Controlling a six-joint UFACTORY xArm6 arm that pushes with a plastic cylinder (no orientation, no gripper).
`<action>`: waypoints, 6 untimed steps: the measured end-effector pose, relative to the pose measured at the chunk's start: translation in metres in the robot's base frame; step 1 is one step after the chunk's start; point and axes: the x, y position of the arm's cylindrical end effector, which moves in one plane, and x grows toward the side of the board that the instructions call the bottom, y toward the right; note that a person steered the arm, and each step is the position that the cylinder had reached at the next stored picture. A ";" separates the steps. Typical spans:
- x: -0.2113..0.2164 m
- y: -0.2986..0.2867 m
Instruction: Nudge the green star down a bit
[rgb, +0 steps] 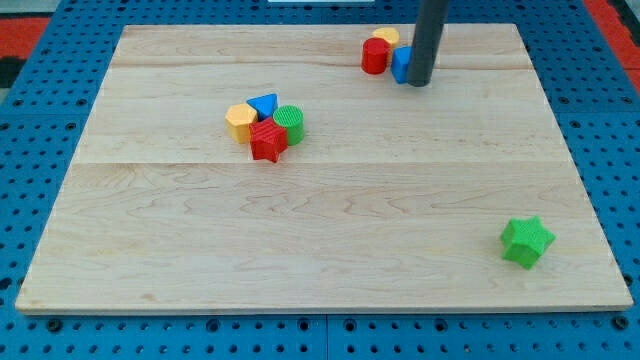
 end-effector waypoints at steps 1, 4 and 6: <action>-0.015 -0.012; 0.198 0.080; 0.282 0.174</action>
